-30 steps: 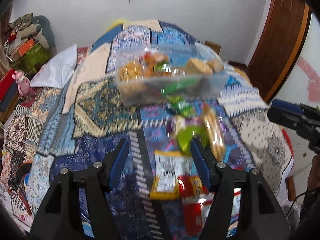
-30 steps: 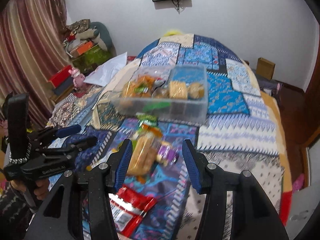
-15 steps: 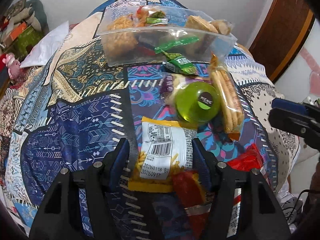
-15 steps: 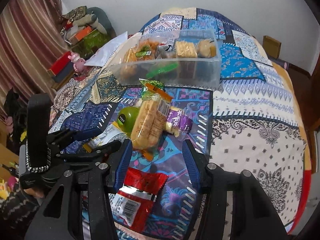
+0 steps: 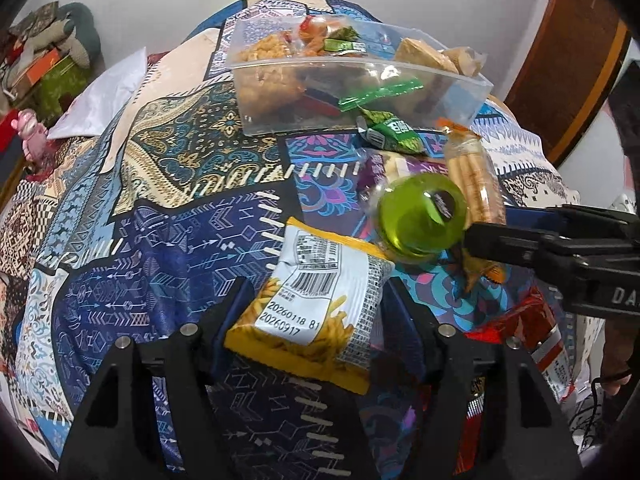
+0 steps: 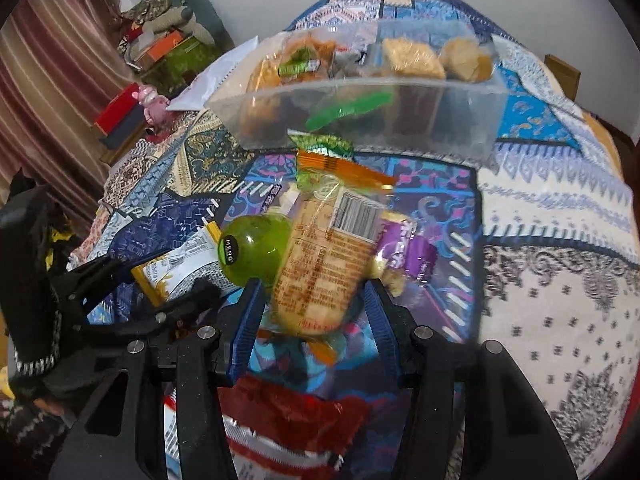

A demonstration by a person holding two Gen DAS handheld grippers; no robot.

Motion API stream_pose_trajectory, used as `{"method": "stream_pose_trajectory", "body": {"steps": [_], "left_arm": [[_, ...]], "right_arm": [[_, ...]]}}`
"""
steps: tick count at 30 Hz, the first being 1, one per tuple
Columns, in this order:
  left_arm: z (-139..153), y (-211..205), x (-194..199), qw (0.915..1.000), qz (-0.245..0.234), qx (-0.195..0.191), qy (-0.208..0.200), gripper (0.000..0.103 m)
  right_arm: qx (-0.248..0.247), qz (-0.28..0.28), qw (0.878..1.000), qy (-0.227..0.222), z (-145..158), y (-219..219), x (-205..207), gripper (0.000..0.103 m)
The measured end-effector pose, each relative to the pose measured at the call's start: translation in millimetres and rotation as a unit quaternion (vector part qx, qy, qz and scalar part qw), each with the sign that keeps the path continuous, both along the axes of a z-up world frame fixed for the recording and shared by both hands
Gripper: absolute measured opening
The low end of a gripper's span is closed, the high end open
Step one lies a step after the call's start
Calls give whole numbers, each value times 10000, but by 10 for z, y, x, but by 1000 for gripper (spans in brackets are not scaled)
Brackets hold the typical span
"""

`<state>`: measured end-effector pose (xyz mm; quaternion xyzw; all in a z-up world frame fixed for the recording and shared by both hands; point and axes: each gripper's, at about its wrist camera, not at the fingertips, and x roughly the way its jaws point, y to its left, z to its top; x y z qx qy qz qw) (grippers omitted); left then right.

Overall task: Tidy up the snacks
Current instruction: 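Grasp the yellow-and-white chip bag with the left gripper while the right grasps a biscuit packet, then carry the chip bag toward the box with the left gripper while the right carries the biscuit packet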

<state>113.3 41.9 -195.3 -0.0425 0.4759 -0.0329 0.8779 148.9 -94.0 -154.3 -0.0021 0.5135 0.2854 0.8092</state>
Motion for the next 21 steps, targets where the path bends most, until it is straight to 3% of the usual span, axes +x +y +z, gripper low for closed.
{"method": "stream_pose_trajectory", "body": {"steps": [3, 4, 6, 8, 10, 15, 21], "left_arm": [[-18, -37, 7, 9999, 1, 95, -83, 66], [-22, -39, 11, 9999, 6, 118, -109, 65], [-18, -46, 13, 9998, 6, 122, -163, 59], [0, -29, -2, 9997, 15, 119, -192, 42], [20, 16, -12, 9998, 61, 27, -164, 39], [104, 107, -39, 9996, 163, -27, -220, 37], [399, 195, -8, 9980, 256, -111, -561, 37]], "right_arm": [[76, -21, 9999, 130, -78, -4, 48, 45], [111, -18, 9998, 160, -95, -13, 58, 40], [191, -32, 9996, 186, -95, -39, 73, 36], [167, -59, 9998, 112, -64, -76, 65, 33], [129, -82, 9999, 32, -29, -128, 49, 33], [227, -157, 9995, -129, 115, -269, 33, 32], [358, -268, 9982, -412, 349, -376, 68, 32]]}}
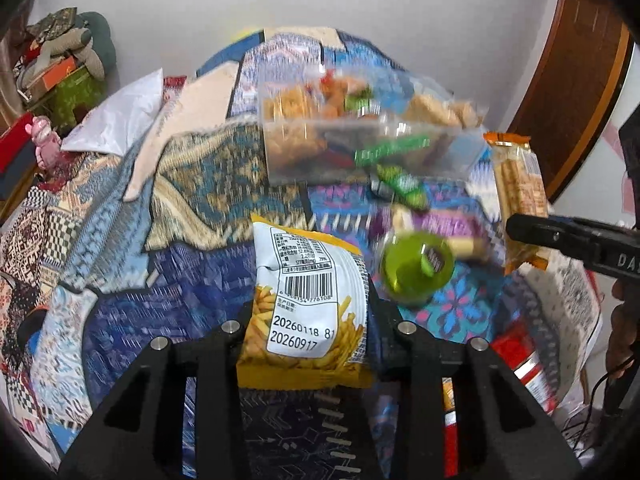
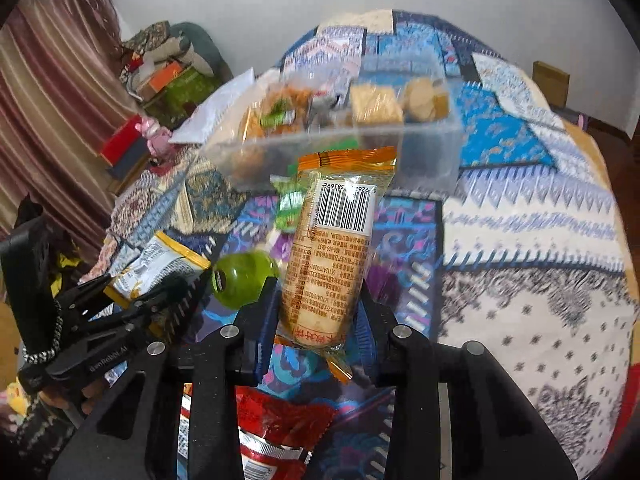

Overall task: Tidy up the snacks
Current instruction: 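Carry the chip bag toward the box with the left gripper while the right carries the biscuit packet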

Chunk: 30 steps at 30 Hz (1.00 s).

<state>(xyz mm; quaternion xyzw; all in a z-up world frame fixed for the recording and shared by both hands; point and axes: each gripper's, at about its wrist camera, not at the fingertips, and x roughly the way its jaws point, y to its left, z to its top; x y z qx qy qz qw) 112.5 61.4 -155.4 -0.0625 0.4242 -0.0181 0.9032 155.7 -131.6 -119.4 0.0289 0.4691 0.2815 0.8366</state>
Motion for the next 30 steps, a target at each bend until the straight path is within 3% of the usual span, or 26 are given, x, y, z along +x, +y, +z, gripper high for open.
{"method": "stream_pose_trajectory", "body": {"steps": [11, 16, 22, 30], "left_arm": [[662, 56, 330, 9973, 57, -82, -730, 37], [823, 70, 537, 9956, 76, -45, -936, 37], [821, 77, 885, 9956, 73, -34, -937, 37], [608, 147, 1317, 9972, 129, -78, -738, 37]], "right_arm": [[240, -166, 9980, -556, 435, 33, 284, 32], [325, -195, 9964, -764, 595, 97, 459, 32], [325, -172, 9955, -873, 642, 251, 702, 32], [138, -63, 9969, -772, 456, 501, 1025, 32]]}}
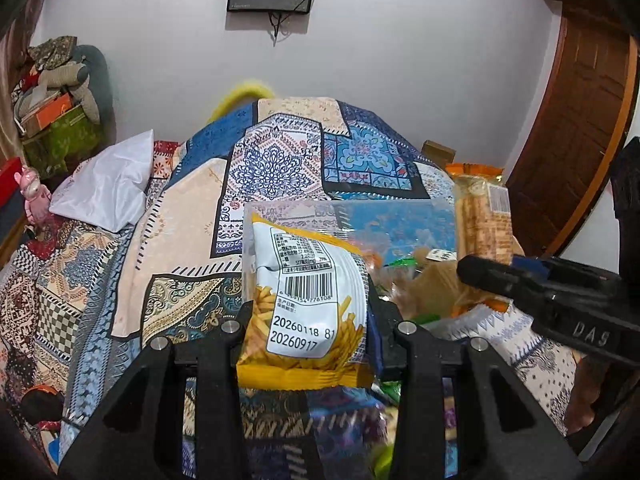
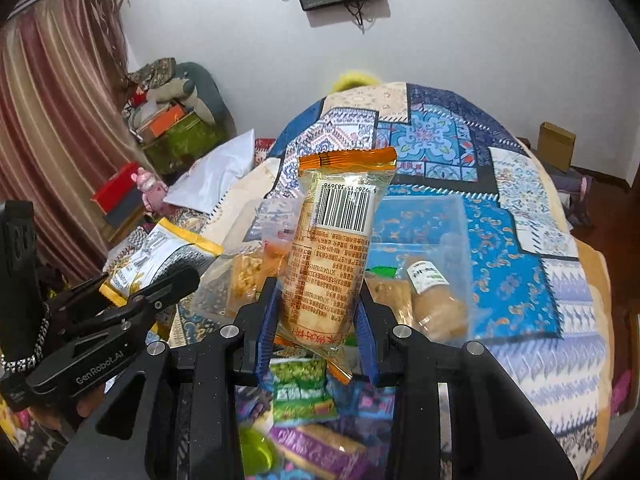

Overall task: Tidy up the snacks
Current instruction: 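Carry the chip bag toward the box with the left gripper while the right carries the biscuit packet, then lower the chip bag into the box and open the left gripper while the right releases the biscuit packet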

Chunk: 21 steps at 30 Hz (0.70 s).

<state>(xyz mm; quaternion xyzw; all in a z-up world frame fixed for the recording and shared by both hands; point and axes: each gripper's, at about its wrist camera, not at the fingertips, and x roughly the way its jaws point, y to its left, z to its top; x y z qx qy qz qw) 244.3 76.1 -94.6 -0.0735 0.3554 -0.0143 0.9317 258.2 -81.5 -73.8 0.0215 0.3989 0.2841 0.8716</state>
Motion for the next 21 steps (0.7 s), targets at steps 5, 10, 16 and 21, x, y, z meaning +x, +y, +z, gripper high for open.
{"method": "stream_pose_trajectory", "body": {"steps": [5, 10, 16, 21], "left_arm": [[-142, 40, 201, 9999, 24, -38, 92, 37], [-272, 77, 362, 9998, 132, -83, 157, 37], [-373, 122, 431, 9989, 307, -224, 282, 55], [-302, 120, 320, 9991, 305, -230, 197, 59]], "right_arm": [[-142, 94, 9998, 128, -152, 124, 120, 32], [-322, 156, 9993, 144, -244, 231, 164, 34], [-452, 186, 9988, 102, -255, 247, 147, 46], [-558, 135, 9983, -123, -152, 202, 55, 55]]}}
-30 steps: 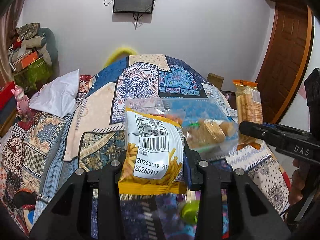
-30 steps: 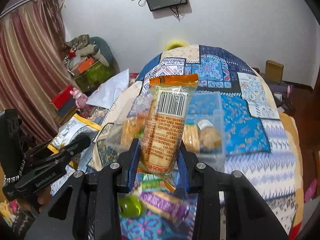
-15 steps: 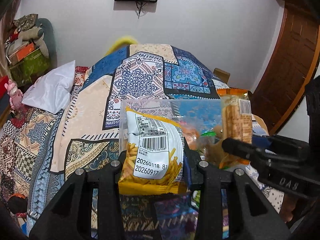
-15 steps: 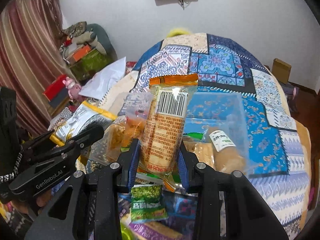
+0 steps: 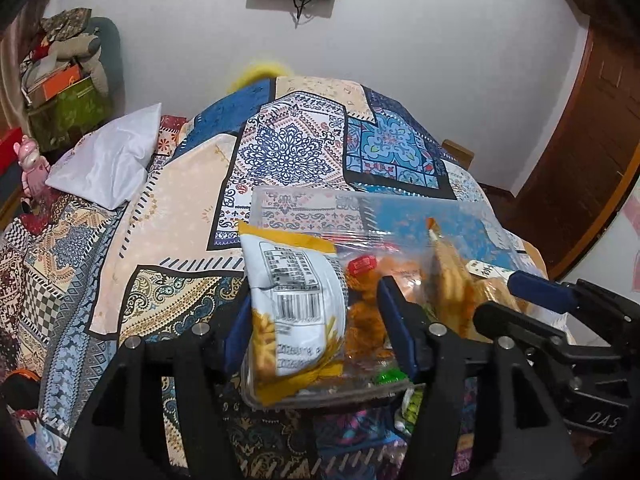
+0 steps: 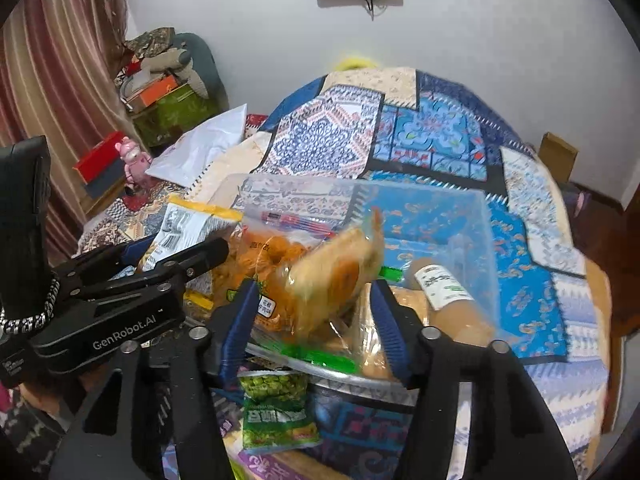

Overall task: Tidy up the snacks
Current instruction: 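Lower the chip bag into the box and open the left gripper while the right releases the biscuit packet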

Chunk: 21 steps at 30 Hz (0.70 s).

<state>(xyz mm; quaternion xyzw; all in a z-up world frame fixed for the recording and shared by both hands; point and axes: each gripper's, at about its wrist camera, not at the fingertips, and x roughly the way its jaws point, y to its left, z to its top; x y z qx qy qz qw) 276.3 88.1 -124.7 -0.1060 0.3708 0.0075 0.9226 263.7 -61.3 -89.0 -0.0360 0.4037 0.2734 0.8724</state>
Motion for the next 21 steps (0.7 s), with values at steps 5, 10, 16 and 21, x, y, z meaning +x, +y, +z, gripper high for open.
{"method": "stream_pose_trajectory", "body": {"steps": [5, 10, 16, 21], "left_arm": [[175, -40, -223, 9999, -55, 131, -94, 62], [315, -136, -496, 9994, -202, 259, -140, 63], [336, -303, -815, 9990, -366, 241, -28, 66], [146, -524, -1015, 9975, -600, 237, 276, 66]], "right_arm": [[58, 47, 10000, -64, 104, -115, -117, 56], [33, 35, 9999, -94, 156, -281, -333, 60], [-106, 66, 9999, -44, 109, -464, -589, 61], [-173, 127, 9997, 107, -7, -599, -768, 61]]}}
